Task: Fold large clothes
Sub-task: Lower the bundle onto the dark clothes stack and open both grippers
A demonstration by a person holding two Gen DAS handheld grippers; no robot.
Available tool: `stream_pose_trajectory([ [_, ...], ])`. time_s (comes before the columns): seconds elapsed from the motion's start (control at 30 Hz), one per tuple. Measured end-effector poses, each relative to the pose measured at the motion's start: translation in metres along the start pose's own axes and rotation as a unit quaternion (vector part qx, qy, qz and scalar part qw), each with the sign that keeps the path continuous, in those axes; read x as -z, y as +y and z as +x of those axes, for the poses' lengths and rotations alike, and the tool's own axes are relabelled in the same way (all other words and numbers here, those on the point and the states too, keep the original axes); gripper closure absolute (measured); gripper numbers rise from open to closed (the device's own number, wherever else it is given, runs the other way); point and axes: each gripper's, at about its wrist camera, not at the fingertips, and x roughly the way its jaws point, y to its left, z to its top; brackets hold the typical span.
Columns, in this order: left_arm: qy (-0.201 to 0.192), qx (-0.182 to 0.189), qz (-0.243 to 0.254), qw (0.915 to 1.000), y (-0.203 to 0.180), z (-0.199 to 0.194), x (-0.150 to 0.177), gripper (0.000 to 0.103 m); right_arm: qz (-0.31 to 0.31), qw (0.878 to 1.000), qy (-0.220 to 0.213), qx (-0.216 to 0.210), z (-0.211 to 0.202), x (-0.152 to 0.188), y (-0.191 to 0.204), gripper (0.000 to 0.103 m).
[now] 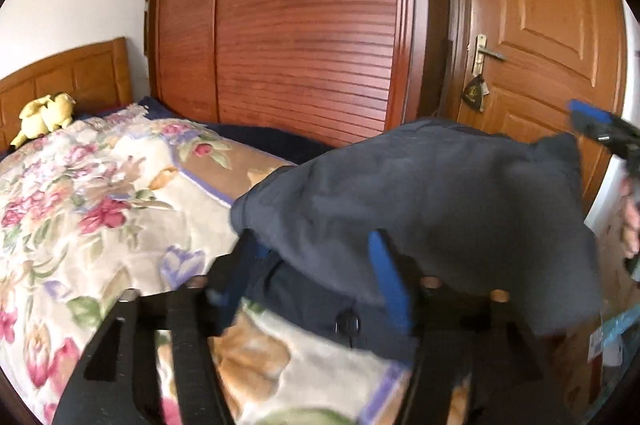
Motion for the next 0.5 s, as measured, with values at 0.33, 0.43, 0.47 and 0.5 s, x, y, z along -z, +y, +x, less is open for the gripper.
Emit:
stream_pose_trajectory([
  [0.33, -0.023, -0.044, 0.034, 0.9982, 0.005, -0.08, 0.044, 0.02, 0.052, 0.997, 0.046, -0.026, 0.033, 0.064, 0.004, 0.022],
  [0.43, -0.03, -0.055, 0.032, 0.9975, 0.007, -0.091, 0.053, 0.019, 0.079, 0.994, 0.063, -0.038, 0.043, 0.09, -0.004, 0.022],
  [0.47, -0.031, -0.055, 0.029, 0.9976, 0.008, -0.094, 0.056, 0.019, 0.076, 0.994, 0.068, -0.037, 0.045, 0.095, -0.005, 0.022],
  [0.5, -0.031, -0.054, 0.025, 0.9977, 0.008, -0.098, 0.059, 0.018, 0.078, 0.994, 0.067, -0.036, 0.043, 0.099, -0.008, 0.022],
])
